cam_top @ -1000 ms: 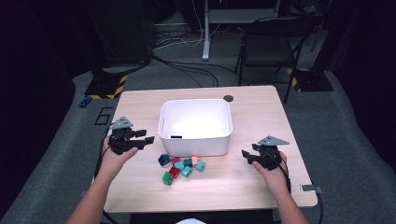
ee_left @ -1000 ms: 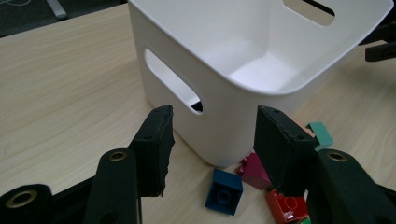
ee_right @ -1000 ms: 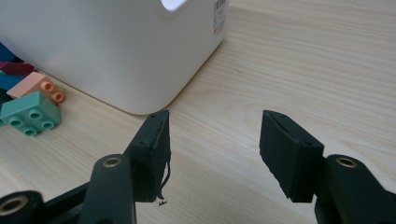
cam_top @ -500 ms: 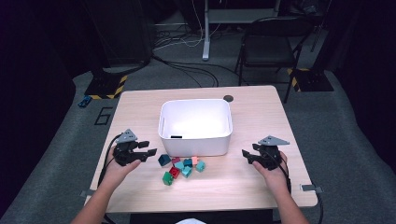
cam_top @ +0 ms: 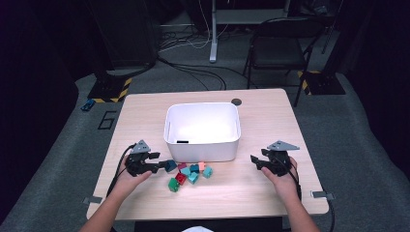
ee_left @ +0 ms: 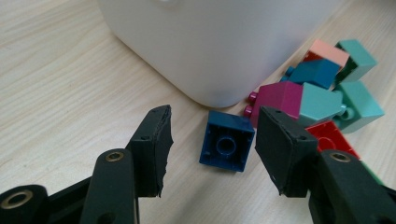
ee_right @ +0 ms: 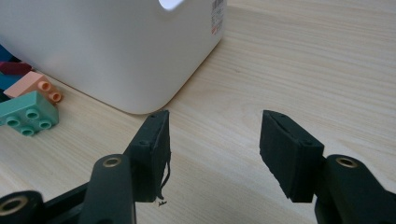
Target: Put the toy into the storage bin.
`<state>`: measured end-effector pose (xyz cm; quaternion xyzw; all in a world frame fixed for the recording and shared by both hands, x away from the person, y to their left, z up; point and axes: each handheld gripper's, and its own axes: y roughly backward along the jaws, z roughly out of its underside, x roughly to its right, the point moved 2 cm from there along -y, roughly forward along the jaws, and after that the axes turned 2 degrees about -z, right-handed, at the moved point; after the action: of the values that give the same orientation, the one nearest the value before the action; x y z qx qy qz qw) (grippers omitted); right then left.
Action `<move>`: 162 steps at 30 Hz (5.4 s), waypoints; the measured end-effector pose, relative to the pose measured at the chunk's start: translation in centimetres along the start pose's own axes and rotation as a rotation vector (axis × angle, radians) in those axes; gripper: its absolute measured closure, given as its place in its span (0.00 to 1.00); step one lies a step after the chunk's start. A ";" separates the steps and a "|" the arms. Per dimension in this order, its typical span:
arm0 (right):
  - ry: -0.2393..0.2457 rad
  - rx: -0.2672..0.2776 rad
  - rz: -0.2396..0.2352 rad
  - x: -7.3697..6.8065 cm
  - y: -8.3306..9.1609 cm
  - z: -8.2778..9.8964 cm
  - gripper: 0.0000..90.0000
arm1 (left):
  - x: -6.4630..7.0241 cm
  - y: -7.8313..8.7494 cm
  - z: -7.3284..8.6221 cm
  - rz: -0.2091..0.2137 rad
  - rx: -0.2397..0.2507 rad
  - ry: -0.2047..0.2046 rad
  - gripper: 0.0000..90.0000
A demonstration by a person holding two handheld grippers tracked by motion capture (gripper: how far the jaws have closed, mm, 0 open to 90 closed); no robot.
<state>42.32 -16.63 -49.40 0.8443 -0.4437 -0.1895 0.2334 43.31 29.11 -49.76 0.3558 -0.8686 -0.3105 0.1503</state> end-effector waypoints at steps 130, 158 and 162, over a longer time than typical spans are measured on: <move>0.000 -0.015 0.001 0.1 -0.3 0.3 0.47 | 1.7 -0.6 -12.4 0.072 0.054 -0.040 0.62; -0.008 -0.011 0.006 0.3 -0.2 0.3 0.47 | 2.2 3.8 -10.7 0.046 0.113 -0.073 0.58; -0.012 -0.010 0.010 0.4 -0.2 0.3 0.47 | 1.8 4.8 -9.9 0.040 0.134 -0.054 0.58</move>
<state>42.45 -16.91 -49.81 0.8398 -0.4482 -0.1956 0.2358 44.30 26.14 -39.03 0.3389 -0.8982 -0.2580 0.1089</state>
